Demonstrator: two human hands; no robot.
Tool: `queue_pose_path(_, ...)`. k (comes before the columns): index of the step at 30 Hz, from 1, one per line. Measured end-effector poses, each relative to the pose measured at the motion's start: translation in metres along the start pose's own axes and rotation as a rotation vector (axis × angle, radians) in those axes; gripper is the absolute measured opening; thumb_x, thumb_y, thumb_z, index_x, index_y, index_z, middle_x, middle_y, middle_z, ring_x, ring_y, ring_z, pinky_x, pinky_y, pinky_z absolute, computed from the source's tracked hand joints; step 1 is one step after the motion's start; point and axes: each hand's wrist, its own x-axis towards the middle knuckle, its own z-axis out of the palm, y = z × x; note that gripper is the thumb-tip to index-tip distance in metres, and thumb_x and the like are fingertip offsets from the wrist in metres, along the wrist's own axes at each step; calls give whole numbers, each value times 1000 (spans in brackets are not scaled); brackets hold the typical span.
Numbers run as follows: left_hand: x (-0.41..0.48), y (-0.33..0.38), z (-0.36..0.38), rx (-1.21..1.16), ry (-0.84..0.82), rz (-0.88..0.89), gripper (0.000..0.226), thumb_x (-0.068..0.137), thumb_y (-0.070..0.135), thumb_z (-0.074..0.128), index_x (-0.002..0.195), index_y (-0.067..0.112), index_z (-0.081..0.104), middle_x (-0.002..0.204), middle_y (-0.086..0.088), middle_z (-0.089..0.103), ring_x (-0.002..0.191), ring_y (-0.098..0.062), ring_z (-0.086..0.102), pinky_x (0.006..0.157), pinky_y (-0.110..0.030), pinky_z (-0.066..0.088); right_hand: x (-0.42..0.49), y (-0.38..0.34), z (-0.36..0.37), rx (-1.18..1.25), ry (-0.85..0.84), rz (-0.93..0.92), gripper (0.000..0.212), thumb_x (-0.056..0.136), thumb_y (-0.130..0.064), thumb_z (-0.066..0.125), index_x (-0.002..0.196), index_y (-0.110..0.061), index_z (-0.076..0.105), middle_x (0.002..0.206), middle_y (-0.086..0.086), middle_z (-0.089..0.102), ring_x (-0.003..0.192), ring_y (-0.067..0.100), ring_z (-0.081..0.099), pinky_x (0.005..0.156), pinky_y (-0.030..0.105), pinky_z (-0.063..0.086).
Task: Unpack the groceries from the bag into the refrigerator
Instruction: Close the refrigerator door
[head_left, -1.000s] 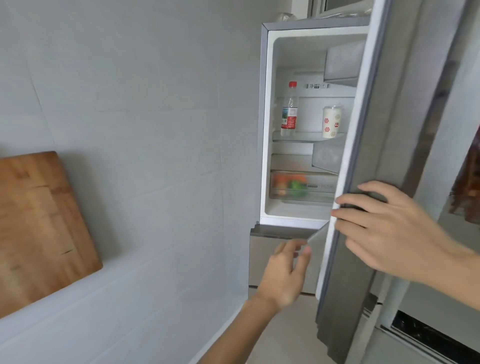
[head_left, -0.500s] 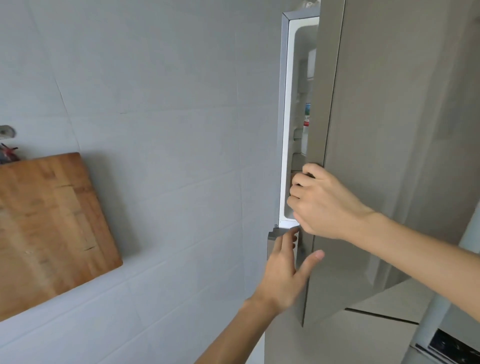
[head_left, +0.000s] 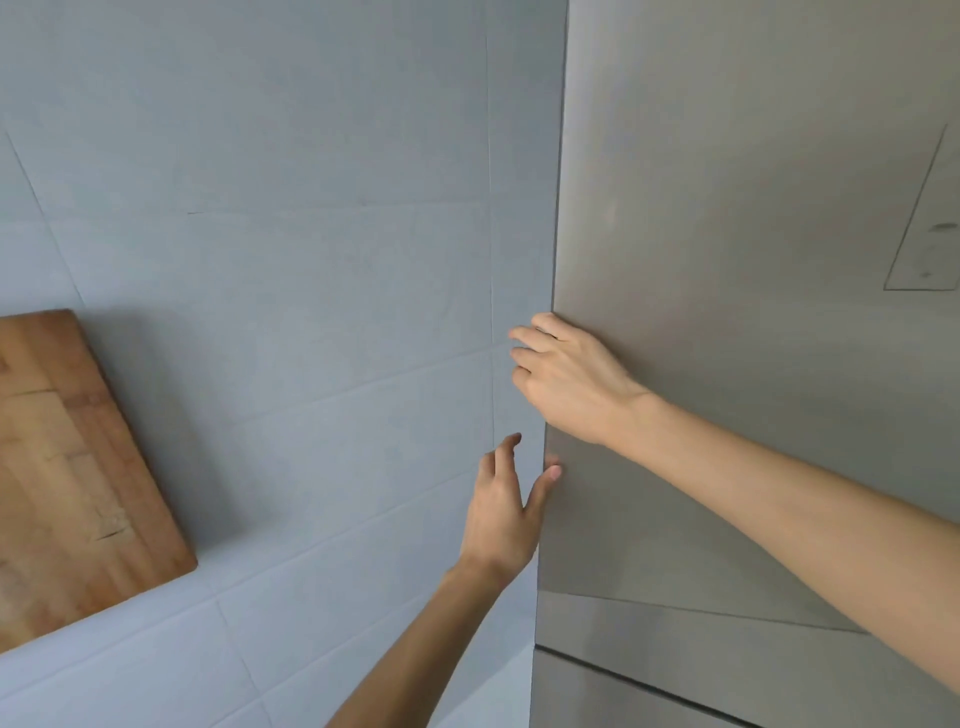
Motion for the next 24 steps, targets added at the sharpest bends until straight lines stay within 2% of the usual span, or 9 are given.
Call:
queue_pose_path(9,72,-18,20,82,7,-14,66,93,53,52,147,22,30,141,-4,43,123,-18,49,95,-27,41,42,33,73,-3,-16,-2,26,87,-4,49,87,-15,73,90,2,72,109,30,56,105,39,37)
queue_pose_path(12,87,-20,24,164,-6,-4,67,94,56,48,147,20,30,143,-6,43,128,-20,47,98,-32,43,48,37,86,3,26,8,25,84,-2,51,77,-15,72,77,0,69,95,28,57,100,38,40)
queue_pose_path(15,95,-23,29,223,-29,-36,67,94,57,46,147,20,29,143,-5,42,130,-21,45,97,-35,44,52,35,91,26,42,1,23,82,-1,53,73,-15,70,72,-1,67,88,27,56,99,38,39)
queue_pose_path(17,89,-23,29,260,-46,-50,66,95,56,44,147,19,29,142,-6,43,131,-23,45,98,-36,45,51,36,88,39,57,12,23,80,1,54,74,-15,70,75,0,68,88,28,57,99,38,40)
queue_pose_path(19,75,-23,24,302,-68,-64,61,97,53,42,146,19,30,140,-9,45,129,-25,47,97,-38,46,43,31,83,109,34,34,24,79,2,53,83,-13,72,83,3,69,94,29,59,106,39,36)
queue_pose_path(21,59,-25,13,344,-100,-73,56,99,49,43,144,18,34,135,-11,49,124,-27,51,95,-40,47,32,16,77,237,-48,48,26,81,-2,53,96,-14,72,95,2,70,103,27,59,116,38,25)
queue_pose_path(22,46,-21,4,371,-131,-78,54,99,47,44,143,17,36,134,-12,51,121,-27,53,95,-40,47,24,4,70,323,-125,72,27,84,-6,53,102,-16,70,101,0,70,106,25,60,116,37,24)
queue_pose_path(24,21,-20,-18,430,-185,-92,50,99,45,47,139,16,44,133,-11,53,118,-27,56,95,-37,47,7,-24,58,451,-232,105,30,89,-10,47,110,-16,68,110,1,70,108,25,62,108,38,34)
